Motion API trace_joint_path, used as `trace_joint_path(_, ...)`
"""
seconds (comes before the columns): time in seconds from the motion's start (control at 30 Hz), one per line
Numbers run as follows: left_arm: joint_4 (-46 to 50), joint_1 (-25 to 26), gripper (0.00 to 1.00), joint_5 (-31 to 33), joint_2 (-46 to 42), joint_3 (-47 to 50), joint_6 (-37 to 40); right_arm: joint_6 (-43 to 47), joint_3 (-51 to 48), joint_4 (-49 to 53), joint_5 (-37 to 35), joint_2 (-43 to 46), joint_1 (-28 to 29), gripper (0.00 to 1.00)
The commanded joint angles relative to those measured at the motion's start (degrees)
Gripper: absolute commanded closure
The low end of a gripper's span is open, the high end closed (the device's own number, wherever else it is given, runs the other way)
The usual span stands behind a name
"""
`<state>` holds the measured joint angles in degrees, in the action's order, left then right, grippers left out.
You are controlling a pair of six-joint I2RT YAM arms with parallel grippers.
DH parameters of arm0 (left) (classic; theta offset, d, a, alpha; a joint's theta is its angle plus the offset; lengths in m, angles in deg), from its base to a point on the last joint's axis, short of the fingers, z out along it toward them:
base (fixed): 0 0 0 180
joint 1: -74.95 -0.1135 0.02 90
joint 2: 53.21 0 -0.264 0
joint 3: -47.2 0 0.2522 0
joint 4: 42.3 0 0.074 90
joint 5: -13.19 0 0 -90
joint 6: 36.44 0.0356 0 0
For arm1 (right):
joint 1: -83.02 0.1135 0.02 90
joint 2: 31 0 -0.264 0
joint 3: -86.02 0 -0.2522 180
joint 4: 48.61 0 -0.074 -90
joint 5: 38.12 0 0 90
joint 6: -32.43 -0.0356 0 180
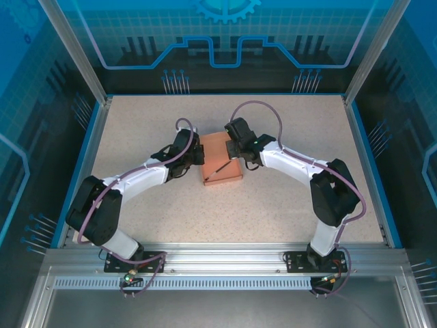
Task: Fold the paper box
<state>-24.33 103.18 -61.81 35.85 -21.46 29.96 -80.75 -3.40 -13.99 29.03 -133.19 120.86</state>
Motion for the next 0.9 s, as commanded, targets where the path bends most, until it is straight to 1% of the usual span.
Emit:
trace_joint_path(0.0, -5.2, 1.1, 1.0, 1.2, 0.3, -2.9, -4.4, -3.1, -0.6, -4.0, -0.6, 0.9, 1.1, 0.98)
trace_joint_path(0.2, -8.7, 1.1, 1.0, 5.4, 1.5, -3.7, -6.6, -6.1, -1.9, -8.3, -1.0, 0.4, 0.5, 0.98)
trace_joint_path(0.4, -11.2, 1.1, 1.0, 8.4, 3.7, -4.6, -7.8, -6.6, -1.1, -10.3, -1.8, -0.6, 0.2, 0.98)
trace_joint_path(0.87, -14.0, 2.2, 1.0, 10.1, 7.1, -4.5, -7.4, -9.2, -1.7, -13.4, -0.9, -3.3, -1.1, 0.97)
